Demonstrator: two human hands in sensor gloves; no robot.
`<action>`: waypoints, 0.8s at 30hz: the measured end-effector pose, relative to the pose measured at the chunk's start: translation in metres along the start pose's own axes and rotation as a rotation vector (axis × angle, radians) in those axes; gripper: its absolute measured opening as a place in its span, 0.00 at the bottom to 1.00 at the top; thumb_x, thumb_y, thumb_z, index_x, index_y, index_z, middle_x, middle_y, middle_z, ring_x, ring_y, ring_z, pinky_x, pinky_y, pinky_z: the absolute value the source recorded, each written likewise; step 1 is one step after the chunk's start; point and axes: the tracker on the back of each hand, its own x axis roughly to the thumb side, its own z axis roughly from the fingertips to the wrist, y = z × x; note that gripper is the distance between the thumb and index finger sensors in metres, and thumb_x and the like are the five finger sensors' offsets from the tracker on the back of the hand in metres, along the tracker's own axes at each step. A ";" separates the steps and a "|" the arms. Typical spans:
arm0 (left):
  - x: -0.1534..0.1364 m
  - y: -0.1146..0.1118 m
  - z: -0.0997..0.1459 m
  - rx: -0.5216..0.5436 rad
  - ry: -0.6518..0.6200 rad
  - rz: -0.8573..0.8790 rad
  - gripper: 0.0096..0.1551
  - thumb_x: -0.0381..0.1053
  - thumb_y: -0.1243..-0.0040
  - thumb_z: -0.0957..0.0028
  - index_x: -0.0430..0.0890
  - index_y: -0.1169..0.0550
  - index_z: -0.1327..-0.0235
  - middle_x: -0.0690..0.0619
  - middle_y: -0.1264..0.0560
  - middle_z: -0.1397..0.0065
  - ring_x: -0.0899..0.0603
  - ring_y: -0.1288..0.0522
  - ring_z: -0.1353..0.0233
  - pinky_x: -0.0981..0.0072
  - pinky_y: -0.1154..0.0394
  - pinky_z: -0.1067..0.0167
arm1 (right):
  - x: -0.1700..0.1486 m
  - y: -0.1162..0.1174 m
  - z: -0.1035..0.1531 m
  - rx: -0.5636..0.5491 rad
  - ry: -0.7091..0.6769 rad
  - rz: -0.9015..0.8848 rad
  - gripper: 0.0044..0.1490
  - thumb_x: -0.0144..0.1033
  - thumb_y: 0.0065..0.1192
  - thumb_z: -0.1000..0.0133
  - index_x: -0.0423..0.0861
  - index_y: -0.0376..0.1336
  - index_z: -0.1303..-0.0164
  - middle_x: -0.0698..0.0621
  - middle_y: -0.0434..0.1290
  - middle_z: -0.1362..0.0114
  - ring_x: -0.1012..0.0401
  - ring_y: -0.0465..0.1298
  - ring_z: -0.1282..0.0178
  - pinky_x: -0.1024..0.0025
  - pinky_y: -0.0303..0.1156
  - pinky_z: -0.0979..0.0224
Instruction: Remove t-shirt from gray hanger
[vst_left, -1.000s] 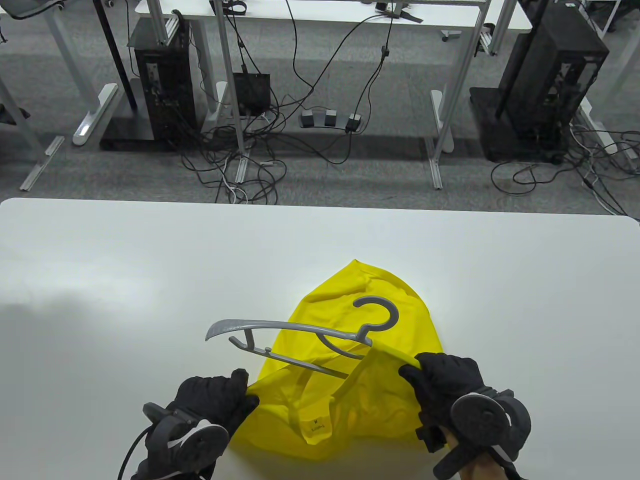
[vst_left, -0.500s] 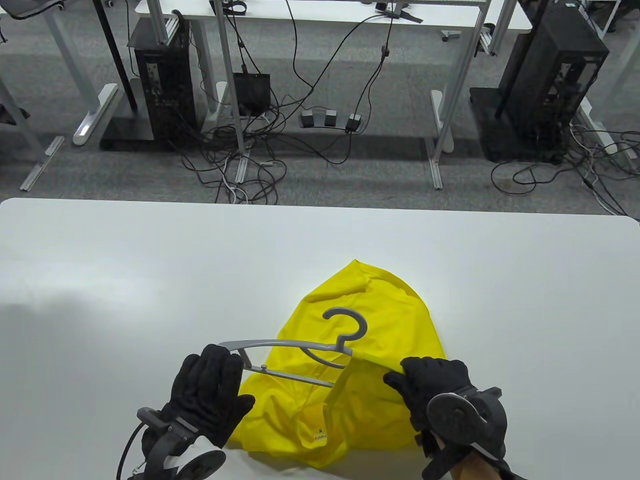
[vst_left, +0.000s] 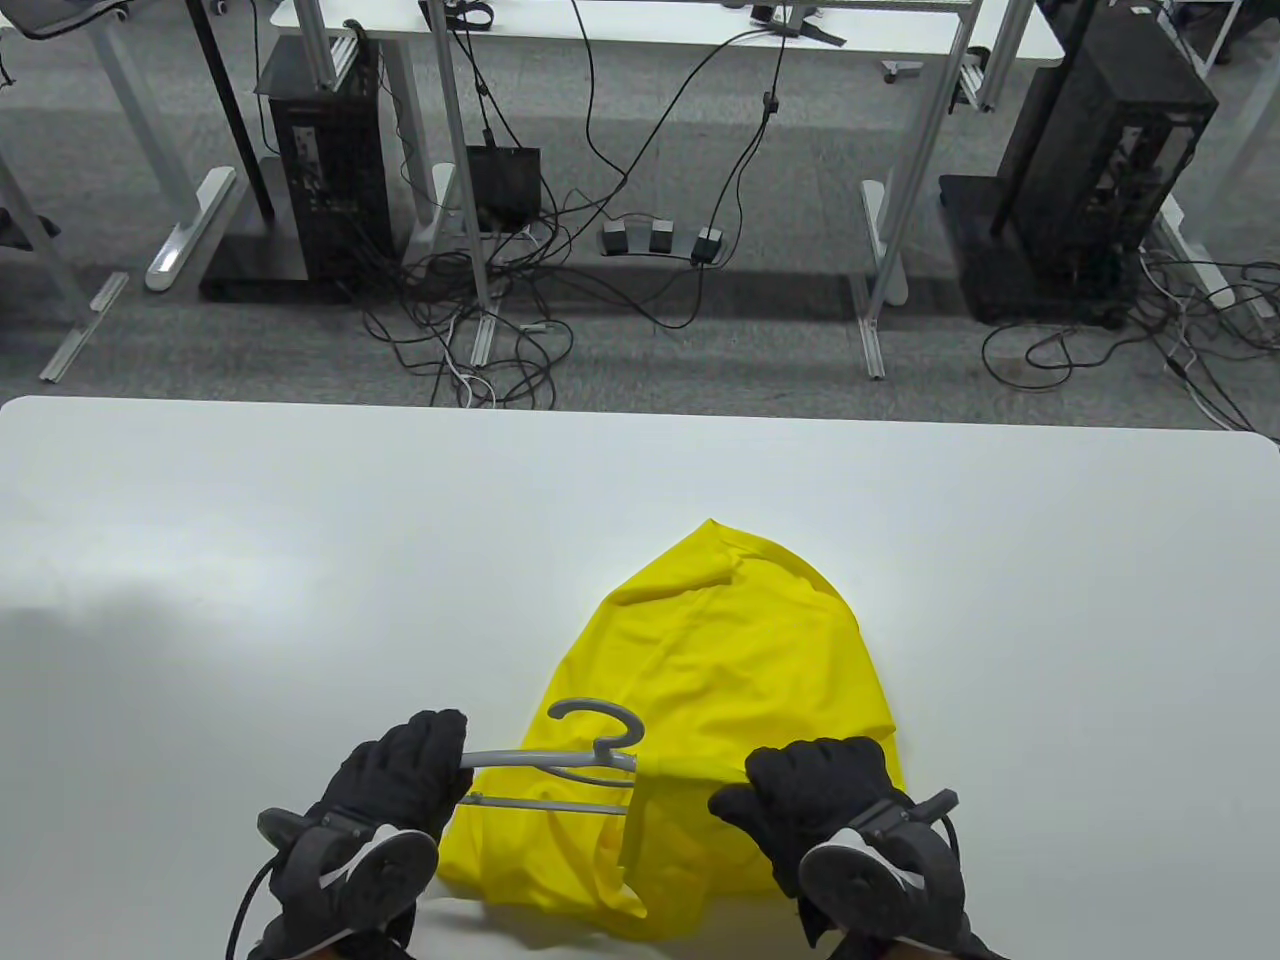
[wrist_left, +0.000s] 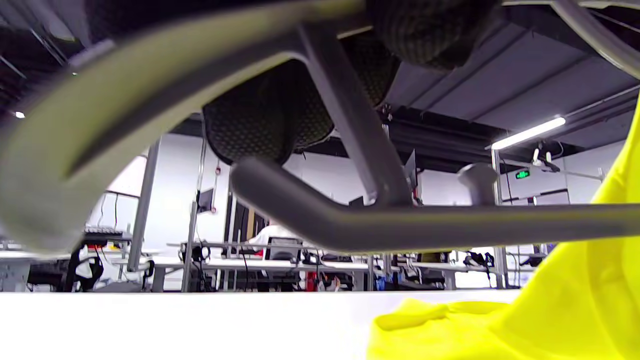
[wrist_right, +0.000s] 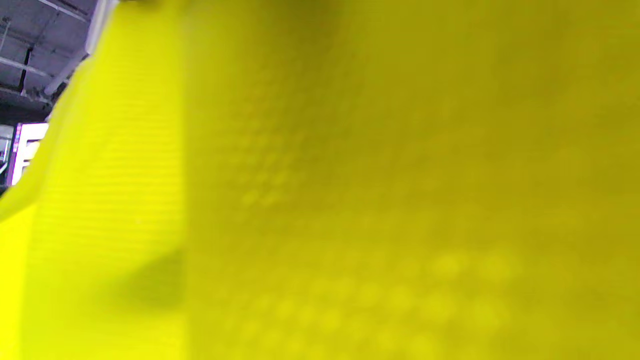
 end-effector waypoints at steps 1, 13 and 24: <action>0.001 0.001 0.000 0.009 0.008 -0.014 0.30 0.52 0.42 0.50 0.42 0.24 0.35 0.41 0.21 0.36 0.38 0.14 0.41 0.40 0.21 0.47 | -0.001 -0.001 0.001 -0.022 0.000 -0.018 0.37 0.62 0.46 0.49 0.44 0.76 0.62 0.45 0.81 0.67 0.53 0.81 0.69 0.45 0.72 0.49; -0.019 0.002 0.002 0.106 0.063 0.024 0.28 0.51 0.43 0.51 0.44 0.24 0.37 0.42 0.21 0.36 0.39 0.14 0.41 0.39 0.21 0.44 | -0.038 -0.009 0.002 -0.126 0.179 -0.114 0.25 0.50 0.55 0.47 0.45 0.73 0.55 0.46 0.82 0.55 0.52 0.84 0.57 0.44 0.73 0.45; -0.059 0.003 0.010 0.165 0.284 0.178 0.28 0.49 0.45 0.51 0.45 0.25 0.37 0.43 0.24 0.33 0.38 0.17 0.36 0.37 0.26 0.37 | -0.105 0.010 0.009 0.116 0.620 -0.230 0.25 0.48 0.58 0.49 0.40 0.76 0.62 0.45 0.83 0.65 0.53 0.84 0.70 0.45 0.75 0.55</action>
